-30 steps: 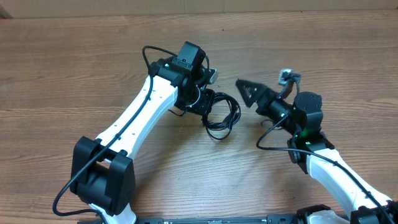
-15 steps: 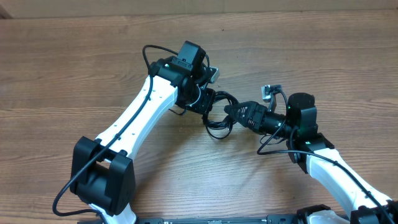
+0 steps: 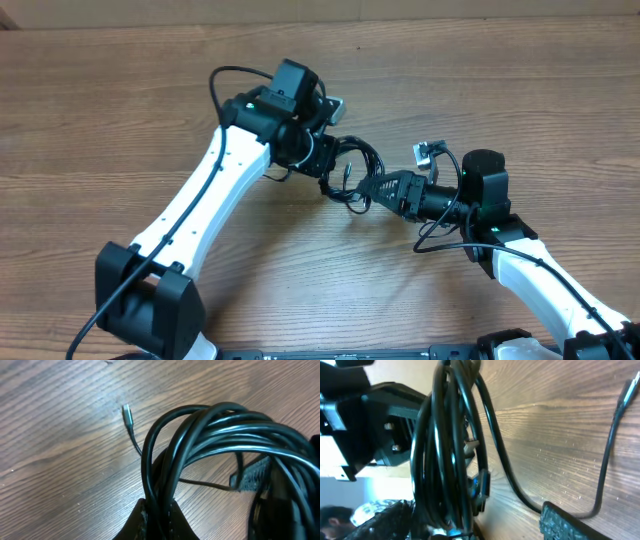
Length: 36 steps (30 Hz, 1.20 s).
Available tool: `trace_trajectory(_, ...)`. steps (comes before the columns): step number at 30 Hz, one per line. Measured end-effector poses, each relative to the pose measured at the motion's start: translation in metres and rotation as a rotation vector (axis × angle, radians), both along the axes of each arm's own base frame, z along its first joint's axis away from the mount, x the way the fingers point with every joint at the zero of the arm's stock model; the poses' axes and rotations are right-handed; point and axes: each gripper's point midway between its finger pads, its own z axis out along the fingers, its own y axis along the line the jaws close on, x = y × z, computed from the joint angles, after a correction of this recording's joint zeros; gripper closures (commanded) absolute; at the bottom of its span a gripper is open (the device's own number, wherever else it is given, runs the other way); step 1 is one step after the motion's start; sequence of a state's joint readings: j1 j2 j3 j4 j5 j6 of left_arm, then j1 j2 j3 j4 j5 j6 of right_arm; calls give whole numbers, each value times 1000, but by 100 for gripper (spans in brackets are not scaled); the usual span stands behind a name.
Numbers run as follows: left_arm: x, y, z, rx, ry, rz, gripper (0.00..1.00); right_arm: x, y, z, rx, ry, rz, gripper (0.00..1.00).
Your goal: Untangle cables
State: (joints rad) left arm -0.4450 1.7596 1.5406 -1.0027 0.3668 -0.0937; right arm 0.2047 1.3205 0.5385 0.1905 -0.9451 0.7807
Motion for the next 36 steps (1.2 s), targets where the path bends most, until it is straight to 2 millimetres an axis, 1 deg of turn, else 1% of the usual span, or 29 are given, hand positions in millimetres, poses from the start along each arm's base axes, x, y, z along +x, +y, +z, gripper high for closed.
trace_trajectory(2, 0, 1, 1, -1, -2, 2, 96, 0, 0, 0, 2, 6, -1, 28)
trace_trajectory(8, 1, 0, 1, -1, -9, -4, 96, 0, 1, 3, 11, -1, 1, 41)
trace_trajectory(14, 0, -1, 2, -7, -11, -17, 96, 7, 2, 17, 54, -25, -16, 54)
trace_trajectory(15, 0, -1, 2, -9, -10, -19, 96, 7, 2, 17, 55, -25, -16, 57)
trace_trajectory(16, 0, -2, 2, -11, -9, -19, 96, 10, 3, 22, 70, -33, -23, 62)
trace_trajectory(19, -1, -4, 3, -21, -7, -25, 96, 11, 3, 26, 88, -25, -32, 74)
trace_trajectory(23, -3, -7, 3, -19, -10, -35, 96, 14, 3, 30, 104, -10, -50, 85)
trace_trajectory(27, -5, -11, 3, -18, -10, -45, 96, 16, 2, 29, 105, 1, -64, 91)
trace_trajectory(29, -7, -14, 3, -16, -15, -53, 96, 18, 1, 29, 103, 2, -78, 96)
trace_trajectory(36, -2, -21, 5, -13, -58, -63, 96, 33, -8, 25, 70, -17, -176, 96)
